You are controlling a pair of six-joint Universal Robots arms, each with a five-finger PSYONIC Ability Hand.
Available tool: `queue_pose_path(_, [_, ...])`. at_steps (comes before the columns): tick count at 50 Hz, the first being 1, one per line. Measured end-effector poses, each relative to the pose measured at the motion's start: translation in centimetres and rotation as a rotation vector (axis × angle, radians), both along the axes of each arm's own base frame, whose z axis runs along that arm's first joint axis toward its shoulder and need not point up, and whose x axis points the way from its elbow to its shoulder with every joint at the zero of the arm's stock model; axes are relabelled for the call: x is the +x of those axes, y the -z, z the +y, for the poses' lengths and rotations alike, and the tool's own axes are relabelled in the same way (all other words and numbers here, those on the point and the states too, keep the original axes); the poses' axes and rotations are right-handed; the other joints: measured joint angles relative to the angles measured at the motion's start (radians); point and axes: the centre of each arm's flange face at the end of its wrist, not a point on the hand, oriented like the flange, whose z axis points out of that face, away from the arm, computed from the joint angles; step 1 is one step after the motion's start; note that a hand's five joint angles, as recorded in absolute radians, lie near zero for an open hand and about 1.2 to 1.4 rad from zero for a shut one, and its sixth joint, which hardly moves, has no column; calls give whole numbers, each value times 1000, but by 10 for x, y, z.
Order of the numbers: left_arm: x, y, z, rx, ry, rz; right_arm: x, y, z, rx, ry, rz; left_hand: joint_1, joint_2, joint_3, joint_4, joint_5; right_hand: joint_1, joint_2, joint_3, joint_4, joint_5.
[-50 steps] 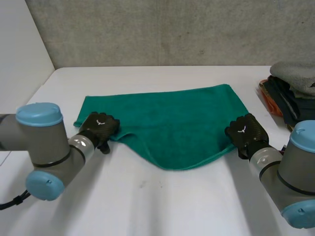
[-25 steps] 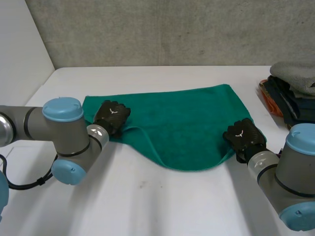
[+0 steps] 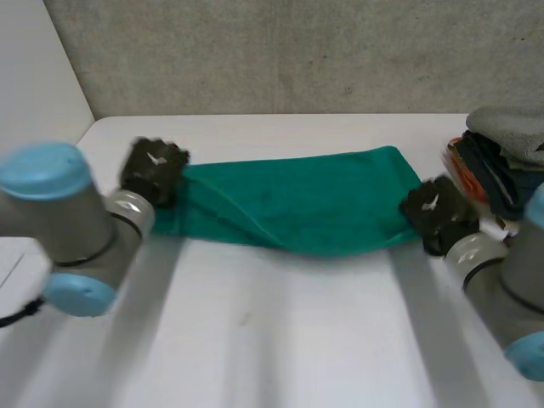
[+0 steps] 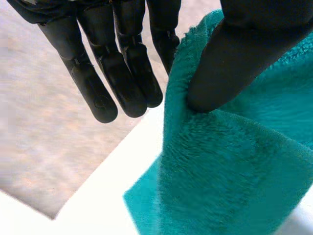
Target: Fold the laundry.
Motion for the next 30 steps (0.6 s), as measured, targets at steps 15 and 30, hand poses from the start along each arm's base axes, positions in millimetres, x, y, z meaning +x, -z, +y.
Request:
queue_pose_path(15, [59, -74, 106, 101, -2, -194, -33, -125, 46, 41, 40, 64, 0, 1, 3, 0, 0, 0, 0, 0, 0, 0])
queue_pose_path(30, [40, -8, 27, 79, 3, -259, -20, -67, -10, 134, 30, 215, 0, 1, 3, 4, 15, 0, 0, 0, 0, 8])
